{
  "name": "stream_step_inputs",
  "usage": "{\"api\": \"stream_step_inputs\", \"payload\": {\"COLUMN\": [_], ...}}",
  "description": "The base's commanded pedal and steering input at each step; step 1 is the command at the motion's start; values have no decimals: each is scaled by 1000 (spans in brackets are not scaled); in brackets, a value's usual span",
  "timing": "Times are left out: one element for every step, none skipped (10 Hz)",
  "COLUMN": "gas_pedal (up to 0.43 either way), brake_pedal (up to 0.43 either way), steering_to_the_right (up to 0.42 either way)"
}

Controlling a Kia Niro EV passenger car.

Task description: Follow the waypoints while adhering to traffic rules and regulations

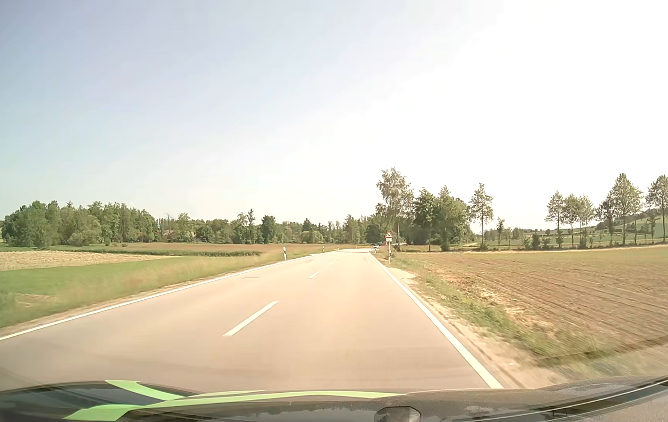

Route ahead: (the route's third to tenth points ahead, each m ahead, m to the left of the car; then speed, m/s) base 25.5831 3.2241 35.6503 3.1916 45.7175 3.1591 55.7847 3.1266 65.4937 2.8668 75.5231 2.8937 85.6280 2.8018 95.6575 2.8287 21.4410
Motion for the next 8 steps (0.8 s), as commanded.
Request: {"api": "stream_step_inputs", "payload": {"gas_pedal": [169,169,169,138,98,98,98,110], "brake_pedal": [0,0,0,0,0,0,0,0], "steering_to_the_right": [-3,-3,-3,-3,-3,-3,-3,-3]}}
